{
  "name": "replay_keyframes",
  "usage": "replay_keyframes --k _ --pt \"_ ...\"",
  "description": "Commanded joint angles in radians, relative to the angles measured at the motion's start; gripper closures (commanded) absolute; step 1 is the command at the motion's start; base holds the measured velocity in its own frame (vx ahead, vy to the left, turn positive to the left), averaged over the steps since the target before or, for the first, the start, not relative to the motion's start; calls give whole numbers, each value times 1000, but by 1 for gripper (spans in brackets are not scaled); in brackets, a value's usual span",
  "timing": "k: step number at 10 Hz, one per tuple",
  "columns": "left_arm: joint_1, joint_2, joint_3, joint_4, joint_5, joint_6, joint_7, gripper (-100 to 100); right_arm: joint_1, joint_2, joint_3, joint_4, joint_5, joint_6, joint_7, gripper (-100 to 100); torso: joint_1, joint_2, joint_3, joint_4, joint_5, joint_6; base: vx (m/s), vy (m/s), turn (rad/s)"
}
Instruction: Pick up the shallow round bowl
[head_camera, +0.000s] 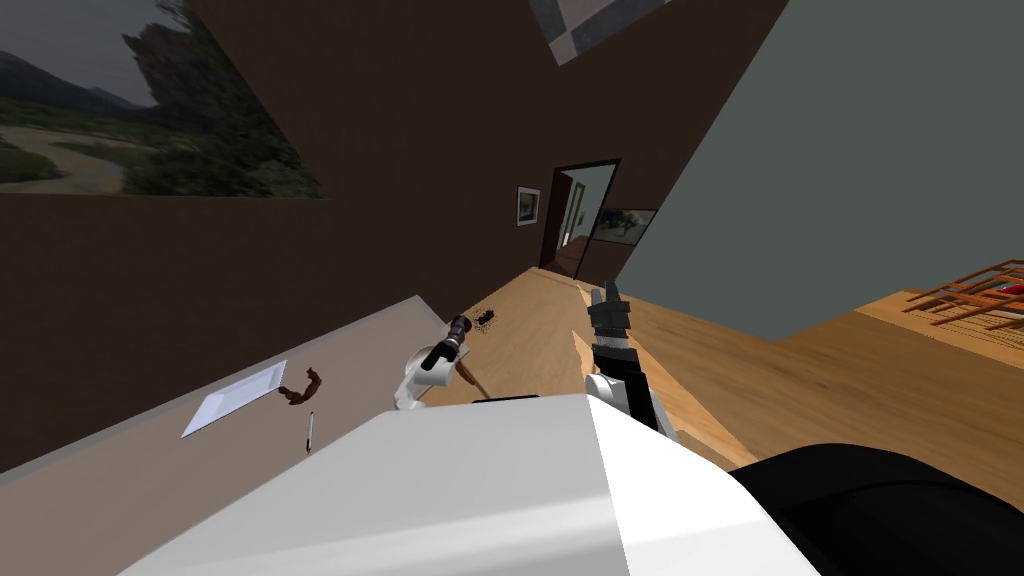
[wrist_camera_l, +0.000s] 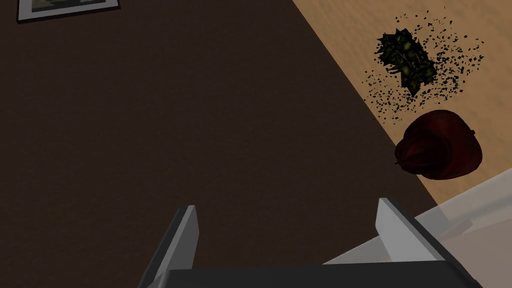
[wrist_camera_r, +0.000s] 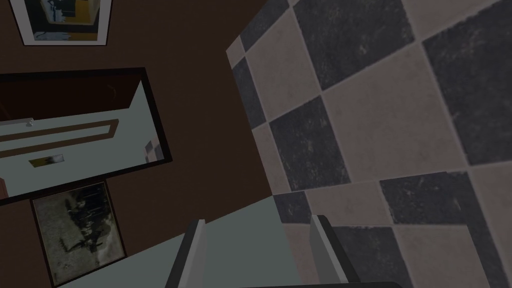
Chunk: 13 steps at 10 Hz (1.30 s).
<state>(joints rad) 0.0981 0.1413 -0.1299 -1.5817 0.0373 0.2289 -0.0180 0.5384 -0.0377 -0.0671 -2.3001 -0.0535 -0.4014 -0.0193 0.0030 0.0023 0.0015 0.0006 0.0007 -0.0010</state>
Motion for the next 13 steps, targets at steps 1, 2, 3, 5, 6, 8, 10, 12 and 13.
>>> replay_keyframes --k 1,2,3,5,6,8,10,12,13 --pt "-36 2 2 50 16 43 5 -100 0 0 0 0 0 0 0 0 0 0 0 0 0 0 -44 18 8" --pt "-36 2 2 65 16 43 5 -100 0 0 0 0 0 0 0 0 0 0 0 0 0 0 -33 17 -1" --pt "-62 2 4 105 28 78 9 -100 0 0 0 0 0 0 0 0 0 -1 -1 0 0 0 -33 19 14" --pt "-88 2 6 151 41 112 13 -100 0 0 0 0 0 0 0 0 1 0 0 0 0 0 -46 36 32" --pt "-114 2 9 183 53 146 17 -100 0 0 0 0 0 0 0 0 1 -1 0 0 0 0 -34 25 40" --pt "-139 2 12 226 66 179 21 -100 0 0 0 0 0 0 0 0 0 -2 -1 0 0 0 -23 19 40" --pt "-164 2 15 276 79 212 25 -100 0 0 0 0 0 0 0 0 1 -1 -1 0 0 0 -36 29 60" --pt "-209 1 22 342 104 272 32 -100 0 0 0 0 0 0 0 0 1 -2 -1 0 0 0 -28 41 103" --pt "-209 1 22 354 104 274 32 -100 0 0 0 0 0 0 0 0 2 -2 -1 0 0 0 -18 32 23"
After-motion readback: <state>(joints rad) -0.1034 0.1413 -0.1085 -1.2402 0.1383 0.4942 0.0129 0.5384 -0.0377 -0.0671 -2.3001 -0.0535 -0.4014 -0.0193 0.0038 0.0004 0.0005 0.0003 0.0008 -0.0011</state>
